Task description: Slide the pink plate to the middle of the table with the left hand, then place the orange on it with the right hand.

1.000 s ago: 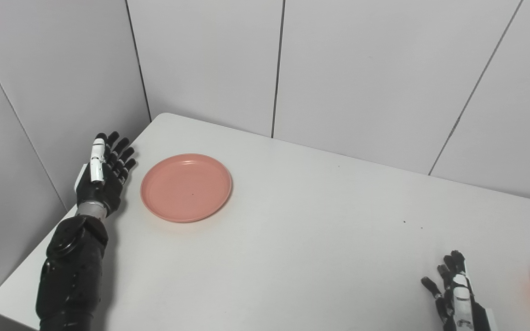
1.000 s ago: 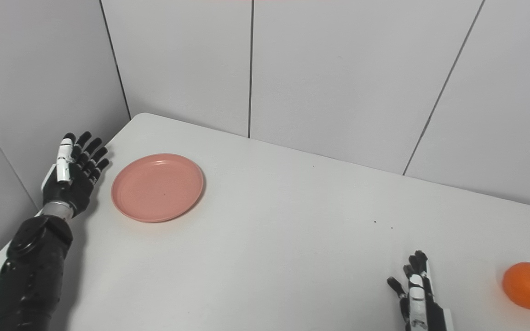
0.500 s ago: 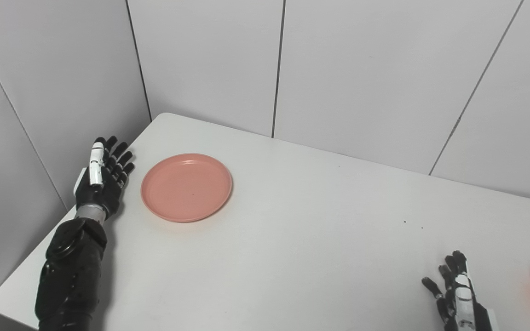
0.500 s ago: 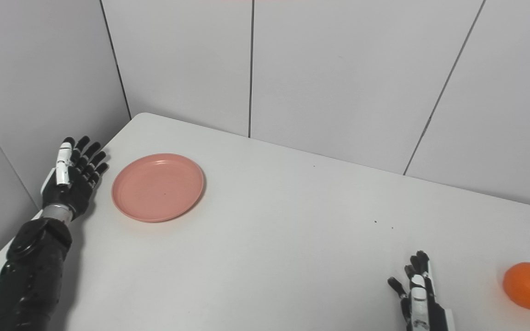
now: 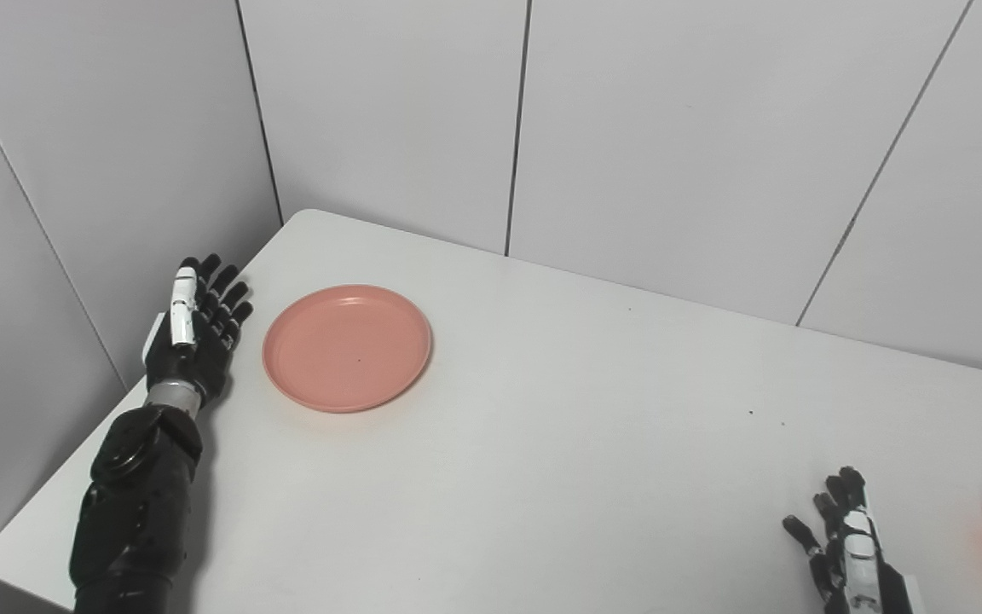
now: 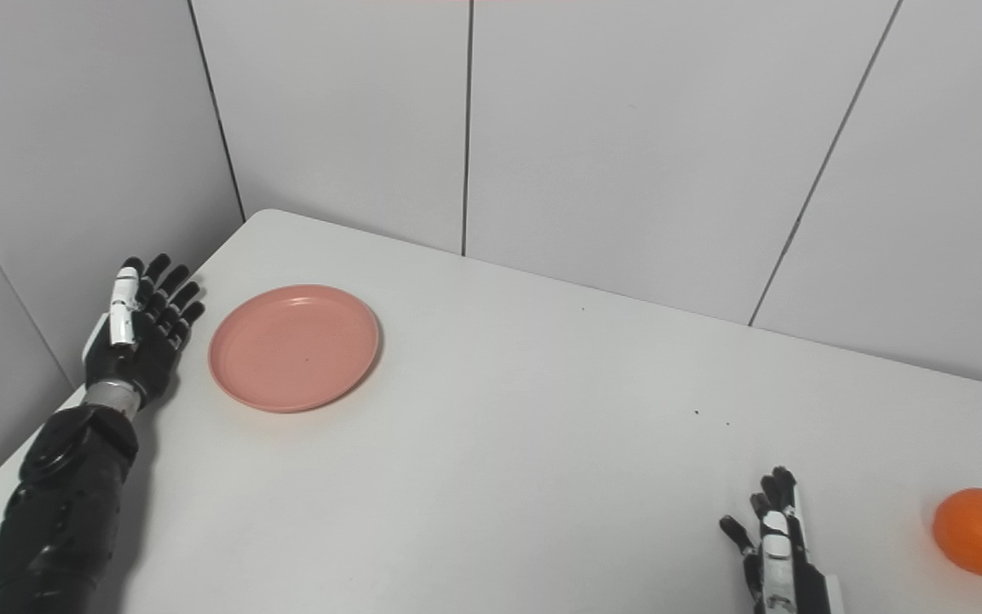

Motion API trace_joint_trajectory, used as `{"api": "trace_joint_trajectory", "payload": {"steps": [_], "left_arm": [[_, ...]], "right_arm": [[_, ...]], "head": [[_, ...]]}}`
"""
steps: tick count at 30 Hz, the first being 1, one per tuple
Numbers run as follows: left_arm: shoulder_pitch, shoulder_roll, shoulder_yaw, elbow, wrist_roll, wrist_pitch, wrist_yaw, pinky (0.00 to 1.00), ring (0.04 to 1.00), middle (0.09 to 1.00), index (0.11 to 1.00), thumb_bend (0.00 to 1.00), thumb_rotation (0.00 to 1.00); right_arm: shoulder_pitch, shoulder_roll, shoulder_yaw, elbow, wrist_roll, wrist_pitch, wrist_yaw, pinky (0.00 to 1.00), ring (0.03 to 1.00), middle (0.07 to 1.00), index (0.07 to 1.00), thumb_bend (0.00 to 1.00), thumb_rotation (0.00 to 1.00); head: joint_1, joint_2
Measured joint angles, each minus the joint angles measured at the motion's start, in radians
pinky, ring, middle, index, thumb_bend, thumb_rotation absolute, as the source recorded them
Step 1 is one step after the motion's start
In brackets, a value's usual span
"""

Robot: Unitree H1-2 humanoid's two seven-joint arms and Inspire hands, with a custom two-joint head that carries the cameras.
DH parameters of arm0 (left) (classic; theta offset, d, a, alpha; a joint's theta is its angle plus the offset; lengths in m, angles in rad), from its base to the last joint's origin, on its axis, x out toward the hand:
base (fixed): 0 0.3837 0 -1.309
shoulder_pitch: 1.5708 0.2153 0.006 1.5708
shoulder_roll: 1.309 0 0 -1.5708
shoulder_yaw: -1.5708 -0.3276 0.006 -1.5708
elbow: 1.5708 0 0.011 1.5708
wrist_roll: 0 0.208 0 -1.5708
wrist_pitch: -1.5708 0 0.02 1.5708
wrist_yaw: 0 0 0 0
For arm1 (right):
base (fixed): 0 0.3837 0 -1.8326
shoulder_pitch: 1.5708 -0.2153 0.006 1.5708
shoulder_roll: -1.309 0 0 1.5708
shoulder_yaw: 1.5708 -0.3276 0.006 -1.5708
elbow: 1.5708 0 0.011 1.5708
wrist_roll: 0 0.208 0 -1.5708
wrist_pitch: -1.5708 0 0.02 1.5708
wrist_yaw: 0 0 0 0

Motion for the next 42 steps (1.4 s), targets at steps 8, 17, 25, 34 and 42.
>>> {"api": "trace_joint_trajectory", "payload": {"steps": [8, 17, 25, 34, 42], "left_arm": [[0.0, 0.001, -0.034, 0.017, 0.008, -0.038, -0.01, 1.0, 0.976, 0.974, 0.965, 0.32, 1.0], [-0.009, -0.001, -0.062, 0.024, 0.01, -0.04, -0.012, 0.98, 0.963, 0.962, 0.945, 0.37, 1.0], [-0.024, -0.01, -0.074, 0.032, 0.003, -0.035, -0.017, 0.96, 0.939, 0.937, 0.918, 0.37, 1.0], [-0.033, -0.017, -0.079, 0.04, -0.024, -0.022, -0.028, 0.94, 0.924, 0.931, 0.916, 0.39, 1.0], [-0.035, -0.019, -0.103, 0.046, -0.04, -0.018, -0.064, 0.94, 0.925, 0.929, 0.922, 0.39, 1.0]], "right_arm": [[0.001, -0.001, 0.0, -0.001, 0.002, 0.0, 0.0, 1.0, 1.0, 1.0, 1.0, 0.3, 1.0], [0.001, -0.001, 0.0, -0.001, -0.003, 0.0, 0.0, 1.0, 1.0, 1.0, 1.0, 0.29, 1.0], [0.001, -0.001, 0.0, -0.002, -0.001, 0.001, 0.0, 1.0, 1.0, 1.0, 1.0, 0.3, 1.0], [0.001, 0.0, 0.0, -0.002, 0.002, 0.001, 0.0, 1.0, 0.995, 1.0, 1.0, 0.31, 1.0], [0.001, 0.0, 0.0, -0.002, 0.002, 0.001, 0.0, 1.0, 0.997, 1.0, 1.0, 0.32, 1.0]], "head": [[-0.002, 0.002], [-0.005, 0.005], [-0.006, 0.006], [-0.012, 0.009], [-0.015, 0.009]]}}
